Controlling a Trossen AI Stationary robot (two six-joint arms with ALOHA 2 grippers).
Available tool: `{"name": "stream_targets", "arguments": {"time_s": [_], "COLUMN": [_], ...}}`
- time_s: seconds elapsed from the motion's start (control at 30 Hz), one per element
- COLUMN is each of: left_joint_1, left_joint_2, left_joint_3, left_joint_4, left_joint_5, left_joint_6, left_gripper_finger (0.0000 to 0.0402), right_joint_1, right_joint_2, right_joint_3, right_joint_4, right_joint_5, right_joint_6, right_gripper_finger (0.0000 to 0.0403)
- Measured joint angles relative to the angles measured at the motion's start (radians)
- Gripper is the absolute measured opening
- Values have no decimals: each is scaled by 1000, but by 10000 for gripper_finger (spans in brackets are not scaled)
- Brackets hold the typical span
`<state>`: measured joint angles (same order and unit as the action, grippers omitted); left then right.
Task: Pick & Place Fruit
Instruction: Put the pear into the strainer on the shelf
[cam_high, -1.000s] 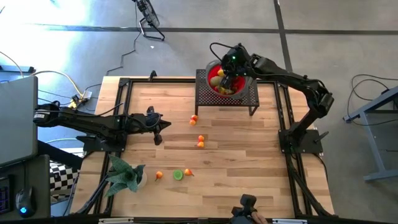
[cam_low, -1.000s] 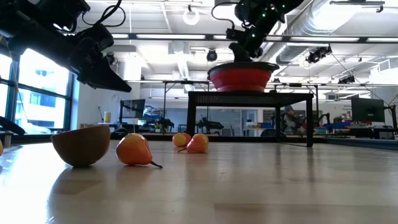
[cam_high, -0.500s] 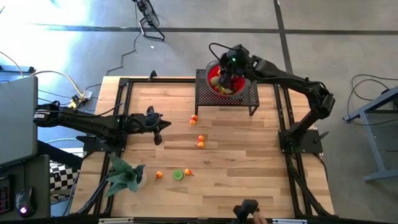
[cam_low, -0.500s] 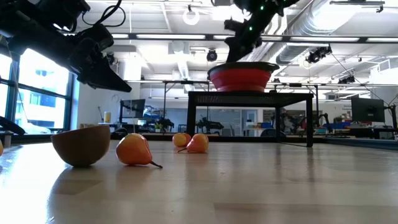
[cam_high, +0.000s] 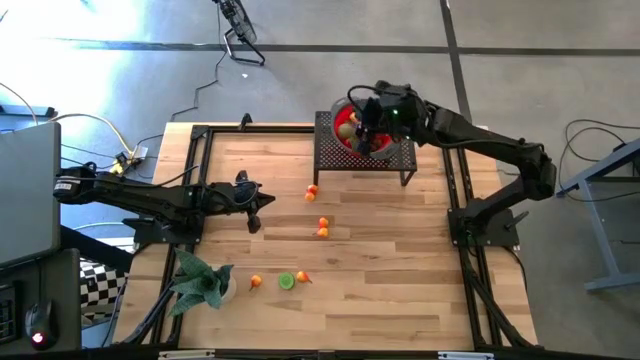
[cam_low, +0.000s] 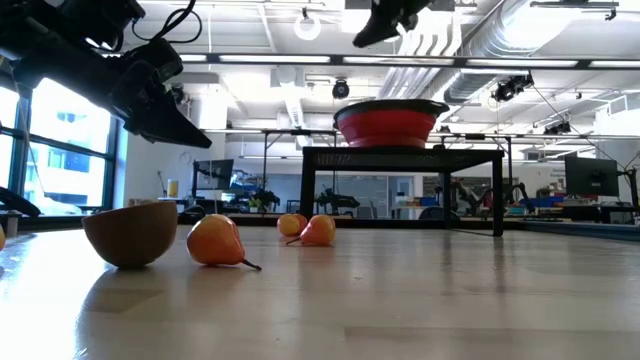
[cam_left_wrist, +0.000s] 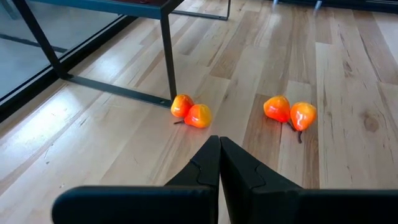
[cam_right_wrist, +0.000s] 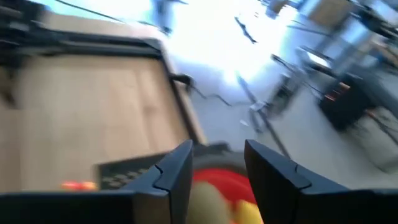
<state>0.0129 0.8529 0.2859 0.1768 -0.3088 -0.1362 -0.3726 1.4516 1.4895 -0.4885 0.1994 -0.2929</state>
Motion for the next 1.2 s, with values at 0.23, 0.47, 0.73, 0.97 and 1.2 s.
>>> {"name": "stream_targets", "arguments": {"time_s": [0.23,0.47,0.73,0.97,1.2], "left_joint_1": [0,0,0,0,0], "left_joint_2": [0,0,0,0,0], "left_joint_3": [0,0,0,0,0], "left_joint_4": [0,0,0,0,0], "left_joint_5": [0,5,4,3,3], "left_joint_6": [0,0,0,0,0], "left_gripper_finger": [6,6,6,6,6], "right_joint_1": [84,181,284,356,401], "right_joint_2": [-6,-5,-5,-5,-4], "right_joint_3": [0,0,0,0,0], "right_joint_4": [0,-1,-3,-3,-2], "right_joint_5": [-195,-288,-285,-285,-277], "right_joint_6": [8,27,145,200,203], "right_gripper_finger": [133,131,129,128,128]}}
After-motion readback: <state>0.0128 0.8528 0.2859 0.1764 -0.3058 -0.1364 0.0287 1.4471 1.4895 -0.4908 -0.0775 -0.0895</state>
